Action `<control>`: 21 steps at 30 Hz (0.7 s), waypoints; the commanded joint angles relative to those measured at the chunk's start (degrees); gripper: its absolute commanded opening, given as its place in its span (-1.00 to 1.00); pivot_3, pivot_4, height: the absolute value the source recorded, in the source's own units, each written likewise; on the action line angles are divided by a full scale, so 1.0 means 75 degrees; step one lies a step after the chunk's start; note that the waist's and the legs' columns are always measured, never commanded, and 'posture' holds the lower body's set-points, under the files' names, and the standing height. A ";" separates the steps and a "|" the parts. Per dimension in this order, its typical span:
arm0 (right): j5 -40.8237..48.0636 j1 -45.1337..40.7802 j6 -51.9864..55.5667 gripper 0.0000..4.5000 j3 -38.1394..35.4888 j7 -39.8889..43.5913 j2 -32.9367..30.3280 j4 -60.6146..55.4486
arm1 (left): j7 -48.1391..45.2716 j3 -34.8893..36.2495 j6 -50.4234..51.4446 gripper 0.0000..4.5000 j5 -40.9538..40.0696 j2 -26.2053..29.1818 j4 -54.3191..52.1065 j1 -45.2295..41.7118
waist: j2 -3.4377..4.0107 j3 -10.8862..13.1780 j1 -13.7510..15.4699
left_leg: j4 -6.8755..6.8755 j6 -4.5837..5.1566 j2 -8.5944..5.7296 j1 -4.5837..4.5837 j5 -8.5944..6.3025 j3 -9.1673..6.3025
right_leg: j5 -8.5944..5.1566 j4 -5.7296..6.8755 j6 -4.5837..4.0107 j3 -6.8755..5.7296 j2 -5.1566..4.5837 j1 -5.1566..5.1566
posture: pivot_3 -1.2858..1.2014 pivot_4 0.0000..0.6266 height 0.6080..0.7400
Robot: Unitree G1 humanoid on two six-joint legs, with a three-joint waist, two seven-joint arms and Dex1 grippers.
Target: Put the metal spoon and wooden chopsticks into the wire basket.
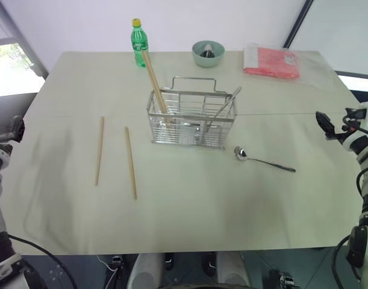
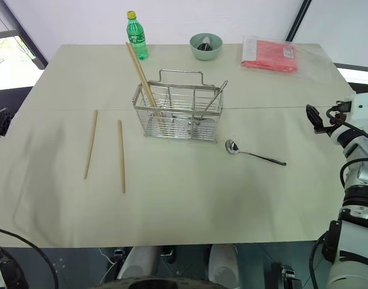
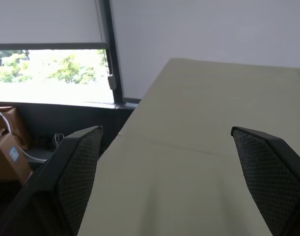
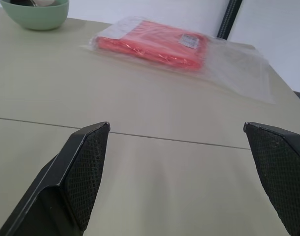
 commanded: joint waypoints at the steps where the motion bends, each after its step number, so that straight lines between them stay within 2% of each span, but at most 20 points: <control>1: 0.0033 -0.0524 0.0033 1.00 0.0097 0.0534 -0.0438 -0.0409 | -0.0440 -0.0054 0.0464 0.95 -0.0724 0.0460 -0.0559 -0.0572 | 0.0000 0.0000 -0.0009 | 0.0001 0.0000 0.0000 0.0000 0.0000 0.0000 | 0.0000 0.0001 0.0001 0.0000 0.0000 0.0000 | 0.03 -0.52 0.09; 8: 0.0099 -0.1354 0.0581 1.00 0.0903 0.2757 -0.1080 -0.0750 | -0.1672 -0.0443 0.2129 0.95 -0.2867 0.1249 -0.1557 -0.1610 | 0.0001 0.0001 -0.0026 | 0.0010 0.0000 0.0002 -0.0003 0.0001 -0.0001 | 0.0002 0.0007 0.0004 0.0001 0.0005 0.0001 | 0.03 -0.52 0.09; 14: 0.0134 -0.1173 0.1196 1.00 0.1864 0.5193 -0.1409 -0.1538 | -0.3238 -0.1403 0.3368 0.95 -0.4878 0.1992 -0.2858 -0.1828 | 0.0002 0.0003 -0.0038 | 0.0013 0.0000 0.0008 0.0001 0.0001 -0.0001 | 0.0002 0.0007 0.0004 0.0003 0.0010 0.0007 | 0.03 -0.52 0.09; 17: -0.0022 -0.0815 0.1361 1.00 0.2360 0.6056 -0.1535 -0.1859 | -0.4252 -0.2039 0.3418 0.95 -0.5047 0.2414 -0.3547 -0.1448 | 0.0006 0.0004 -0.0028 | 0.0013 -0.0012 0.0007 0.0001 0.0008 -0.0001 | 0.0001 0.0007 0.0002 0.0004 0.0010 0.0006 | 0.03 -0.52 0.09; 21: -0.0253 -0.0533 0.1477 1.00 0.2862 0.6487 -0.1467 -0.2003 | -0.4724 -0.2713 0.3140 0.95 -0.4746 0.2489 -0.3670 -0.1395 | 0.0010 0.0006 -0.0019 | 0.0010 -0.0025 0.0009 0.0002 0.0016 0.0004 | -0.0001 0.0007 -0.0006 0.0005 0.0010 -0.0001 | 0.03 -0.52 0.09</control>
